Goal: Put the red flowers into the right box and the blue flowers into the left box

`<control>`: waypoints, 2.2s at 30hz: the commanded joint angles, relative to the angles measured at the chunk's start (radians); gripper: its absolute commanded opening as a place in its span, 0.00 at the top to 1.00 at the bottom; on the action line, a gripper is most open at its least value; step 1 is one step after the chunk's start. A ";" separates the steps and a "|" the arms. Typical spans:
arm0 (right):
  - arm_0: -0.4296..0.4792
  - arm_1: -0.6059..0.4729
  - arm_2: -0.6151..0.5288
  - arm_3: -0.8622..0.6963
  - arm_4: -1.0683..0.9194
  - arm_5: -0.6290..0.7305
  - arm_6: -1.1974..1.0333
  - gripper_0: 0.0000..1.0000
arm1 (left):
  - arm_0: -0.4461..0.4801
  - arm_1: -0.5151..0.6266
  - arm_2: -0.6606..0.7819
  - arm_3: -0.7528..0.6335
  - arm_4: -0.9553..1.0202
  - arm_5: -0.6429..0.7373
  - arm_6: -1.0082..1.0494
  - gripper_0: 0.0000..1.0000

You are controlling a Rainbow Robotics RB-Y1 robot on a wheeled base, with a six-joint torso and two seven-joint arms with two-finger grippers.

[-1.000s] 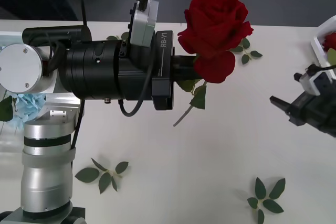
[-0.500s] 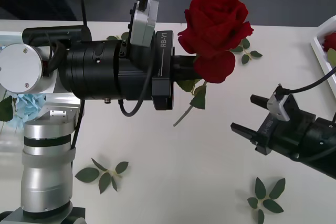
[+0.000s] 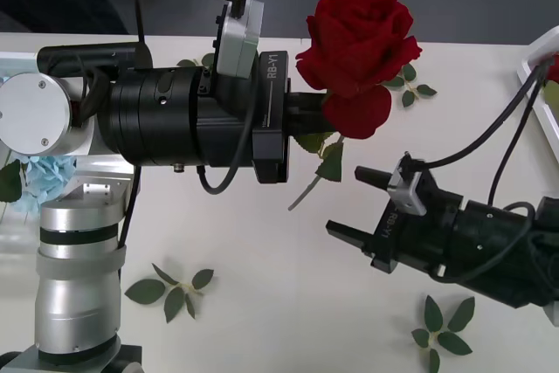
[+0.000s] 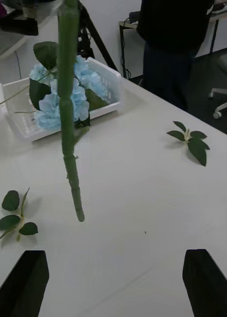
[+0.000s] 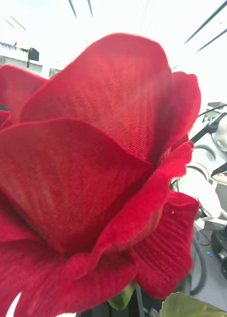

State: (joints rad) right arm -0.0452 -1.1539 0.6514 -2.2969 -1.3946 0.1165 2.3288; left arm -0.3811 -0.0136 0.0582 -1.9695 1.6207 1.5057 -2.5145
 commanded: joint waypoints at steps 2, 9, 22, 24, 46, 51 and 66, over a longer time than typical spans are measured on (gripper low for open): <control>-0.097 0.022 0.096 -0.038 0.002 -0.026 0.043 0.20 | -0.021 -0.004 0.015 -0.025 0.011 -0.007 0.052 1.00; -0.200 0.066 0.214 -0.019 0.000 -0.086 0.044 0.20 | -0.021 -0.004 0.015 -0.025 0.011 -0.007 0.052 1.00; -0.289 0.169 0.252 0.088 0.002 -0.090 0.050 0.20 | -0.021 -0.004 0.015 -0.025 0.011 -0.007 0.052 1.00; -0.292 0.172 0.254 0.096 0.003 -0.090 0.047 0.34 | -0.021 -0.004 0.015 -0.025 0.011 -0.007 0.052 1.00; -0.291 0.169 0.255 0.103 -0.017 -0.097 0.041 1.00 | -0.021 -0.004 0.015 -0.025 0.011 -0.007 0.052 0.00; -0.289 0.169 0.255 0.103 -0.015 -0.109 0.043 1.00 | -0.021 -0.004 0.015 -0.025 0.011 -0.007 0.052 0.00; -0.274 0.125 0.229 0.111 -0.021 -0.141 0.043 1.00 | -0.021 -0.004 0.015 -0.025 0.011 -0.007 0.052 0.00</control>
State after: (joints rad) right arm -0.3277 -0.9883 0.9052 -2.1704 -1.4038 -0.0213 2.3303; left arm -0.3811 -0.0136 0.0582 -1.9695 1.6207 1.5057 -2.5145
